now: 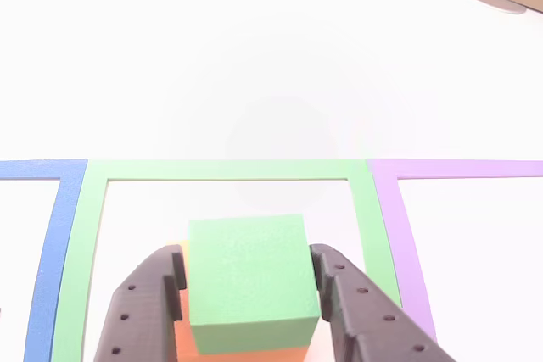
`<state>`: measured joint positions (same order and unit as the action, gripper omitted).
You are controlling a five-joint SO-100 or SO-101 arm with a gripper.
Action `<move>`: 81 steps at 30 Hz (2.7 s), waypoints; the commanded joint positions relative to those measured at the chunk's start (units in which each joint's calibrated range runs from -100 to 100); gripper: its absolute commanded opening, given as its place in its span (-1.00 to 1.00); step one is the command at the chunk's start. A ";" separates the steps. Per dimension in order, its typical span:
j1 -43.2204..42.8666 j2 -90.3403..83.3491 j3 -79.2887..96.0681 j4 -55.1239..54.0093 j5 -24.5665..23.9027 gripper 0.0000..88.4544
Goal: Tower of hanoi
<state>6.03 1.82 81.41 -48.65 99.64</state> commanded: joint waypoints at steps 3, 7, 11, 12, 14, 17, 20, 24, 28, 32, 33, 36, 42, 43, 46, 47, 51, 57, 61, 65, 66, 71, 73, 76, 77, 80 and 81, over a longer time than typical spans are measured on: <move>-1.04 -0.40 -1.04 -1.39 0.36 -0.80; -1.14 -0.64 -1.32 -1.47 0.36 -0.84; -1.52 -3.55 -1.41 -0.10 0.36 -0.84; -1.71 -4.92 -1.50 1.28 0.36 -0.84; -2.19 -9.04 -2.13 5.98 0.36 -0.85; -2.77 -16.79 -3.50 15.45 0.36 -0.85; -2.38 -25.51 -4.68 26.95 0.36 -0.85; 0.11 -38.27 -6.23 44.03 0.36 -0.85; 4.14 -49.57 -9.23 62.09 0.36 -0.85; 7.49 -56.76 -16.77 78.93 0.36 -0.86; 8.07 -57.49 -19.86 83.22 0.36 -0.86; 9.79 -58.13 -31.77 96.58 0.36 -0.86; 12.86 -53.69 -58.95 120.15 0.36 -0.87; 13.34 -52.56 -63.68 123.87 0.36 -0.87; 14.59 -49.09 -76.77 133.99 0.36 -0.87; 14.97 -48.44 -79.41 136.02 0.36 -0.87; 16.50 -48.04 -80.86 138.37 0.36 -0.87; 18.81 -52.48 -61.32 124.03 0.36 -0.87; 21.87 -55.23 -42.95 107.03 0.36 -0.86; 23.98 -54.18 -25.59 85.73 0.36 -0.86; 24.08 -53.05 -22.95 81.52 0.36 -0.86; 24.17 -44.00 -13.95 61.36 0.36 -0.86; 24.17 -39.40 -11.68 53.83 0.36 -0.86; 24.46 -31.97 -9.86 43.79 0.36 -0.86; 24.56 -29.63 -9.77 40.96 0.36 -0.86; 24.94 -21.88 -10.04 32.29 0.36 -0.86; 25.13 -19.78 -10.50 30.51 0.36 -0.86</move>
<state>30.25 -24.02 71.93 -8.42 100.00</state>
